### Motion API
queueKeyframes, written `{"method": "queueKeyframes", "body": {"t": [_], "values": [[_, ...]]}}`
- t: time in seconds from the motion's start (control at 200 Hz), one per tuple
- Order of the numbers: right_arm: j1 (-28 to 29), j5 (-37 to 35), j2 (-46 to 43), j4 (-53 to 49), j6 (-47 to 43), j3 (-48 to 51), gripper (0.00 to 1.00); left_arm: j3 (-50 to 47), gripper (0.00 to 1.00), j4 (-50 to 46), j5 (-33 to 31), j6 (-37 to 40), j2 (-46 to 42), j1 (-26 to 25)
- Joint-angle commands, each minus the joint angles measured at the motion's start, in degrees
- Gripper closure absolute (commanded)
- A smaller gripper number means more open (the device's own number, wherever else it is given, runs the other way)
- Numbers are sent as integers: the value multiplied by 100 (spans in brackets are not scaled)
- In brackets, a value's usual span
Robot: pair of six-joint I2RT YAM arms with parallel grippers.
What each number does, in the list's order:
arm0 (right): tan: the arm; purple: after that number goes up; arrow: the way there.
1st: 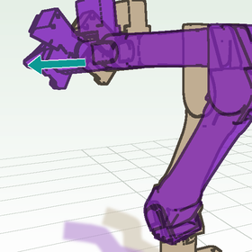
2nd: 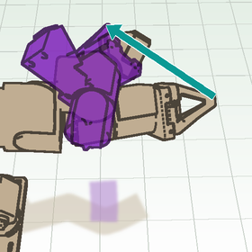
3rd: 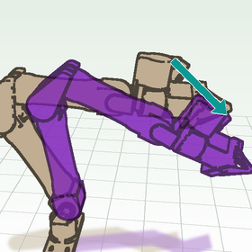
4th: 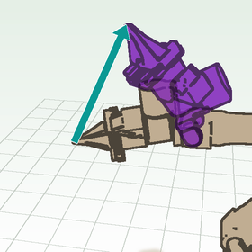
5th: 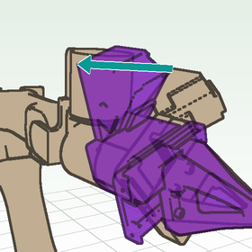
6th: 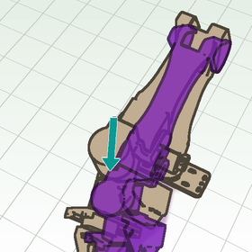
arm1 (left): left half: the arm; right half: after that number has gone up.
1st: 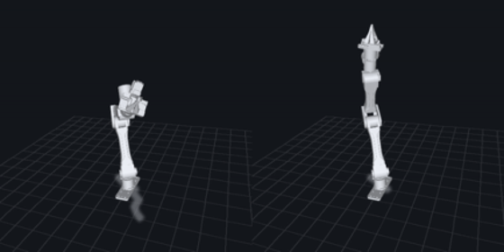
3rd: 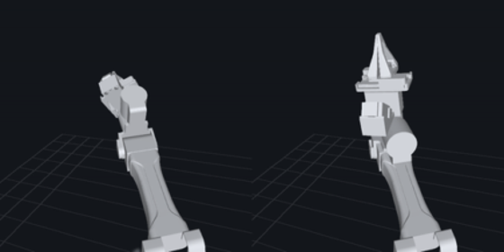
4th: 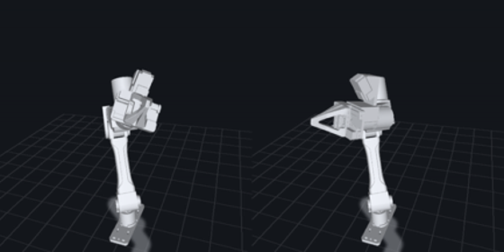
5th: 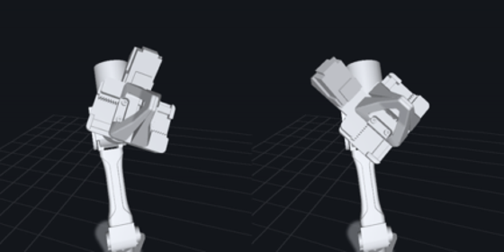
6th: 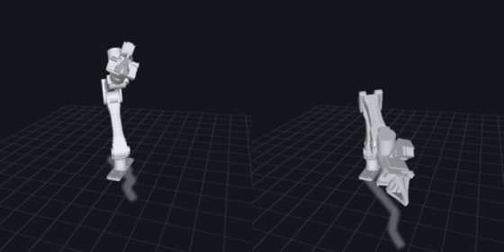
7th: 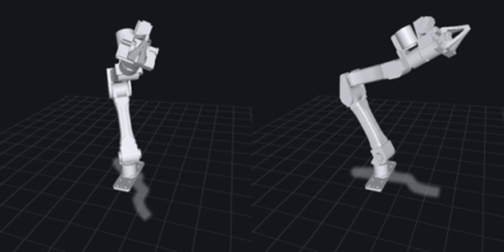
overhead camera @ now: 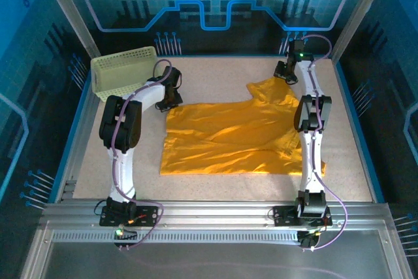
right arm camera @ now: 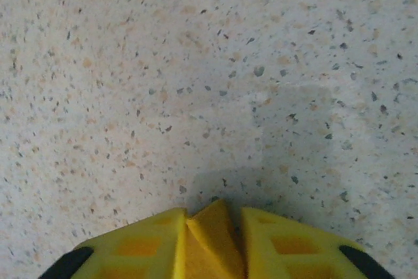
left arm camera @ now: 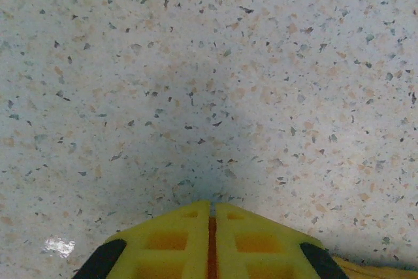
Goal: Fold the inside-out t-shirt
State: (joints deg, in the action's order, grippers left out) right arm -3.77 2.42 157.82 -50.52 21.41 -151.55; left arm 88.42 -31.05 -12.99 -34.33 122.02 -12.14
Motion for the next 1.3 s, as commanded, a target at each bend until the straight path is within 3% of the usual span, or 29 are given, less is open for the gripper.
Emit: {"method": "queueKeyframes", "body": {"t": [0.0,0.125,0.6,1.296], "values": [[-41,260,107,-220,16,-108,85,-117,92,100,104,13,-111,27],[-122,458,-122,-136,81,130,100,-240,94,208,92,5,-202,27],[-201,355,-1517,133,113,845,100,-892,100,874,177,-85,-818,35],[-347,599,-3639,946,167,2902,100,-2221,100,2031,-42,-50,-2197,284]]}}
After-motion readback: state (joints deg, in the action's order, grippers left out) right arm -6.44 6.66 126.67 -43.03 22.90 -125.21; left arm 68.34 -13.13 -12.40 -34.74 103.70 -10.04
